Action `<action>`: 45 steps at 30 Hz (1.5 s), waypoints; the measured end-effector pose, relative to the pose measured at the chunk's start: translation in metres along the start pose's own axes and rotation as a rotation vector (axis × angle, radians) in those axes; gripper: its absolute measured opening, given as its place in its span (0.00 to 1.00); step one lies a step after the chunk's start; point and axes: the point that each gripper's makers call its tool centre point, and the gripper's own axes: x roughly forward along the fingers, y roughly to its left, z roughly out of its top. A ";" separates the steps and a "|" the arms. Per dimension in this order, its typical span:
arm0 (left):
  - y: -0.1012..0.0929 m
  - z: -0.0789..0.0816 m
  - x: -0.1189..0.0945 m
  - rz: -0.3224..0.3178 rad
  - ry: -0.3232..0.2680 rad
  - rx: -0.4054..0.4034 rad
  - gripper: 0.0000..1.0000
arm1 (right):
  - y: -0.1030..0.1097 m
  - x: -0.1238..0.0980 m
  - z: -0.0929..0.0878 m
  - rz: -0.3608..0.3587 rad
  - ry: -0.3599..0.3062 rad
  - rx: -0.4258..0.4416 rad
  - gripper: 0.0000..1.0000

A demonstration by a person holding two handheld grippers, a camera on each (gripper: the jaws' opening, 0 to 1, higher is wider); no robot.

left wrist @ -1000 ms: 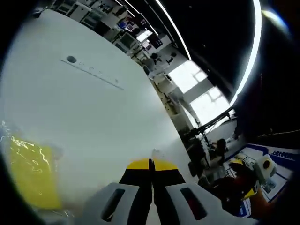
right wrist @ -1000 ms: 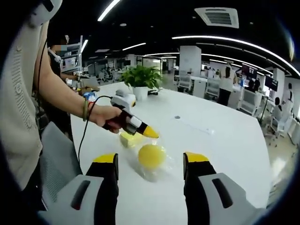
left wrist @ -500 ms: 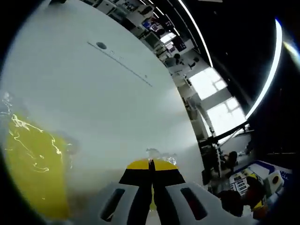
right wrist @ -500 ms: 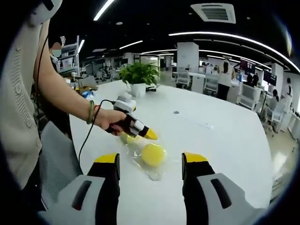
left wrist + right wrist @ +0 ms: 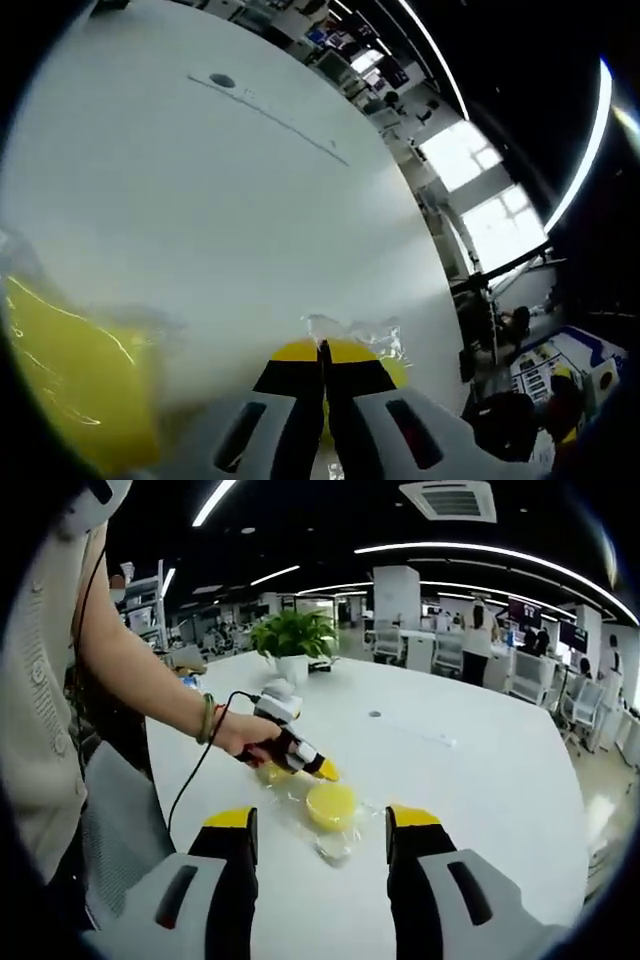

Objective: Compare the silicone blocks by pressing each to a similar depth, holding the contact briefly, and releasing to observe deformation and rebound differences across the visible hardness samples.

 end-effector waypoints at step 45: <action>-0.011 0.037 -0.080 0.034 -0.133 0.362 0.48 | 0.007 0.018 0.018 -0.054 -0.053 0.012 0.57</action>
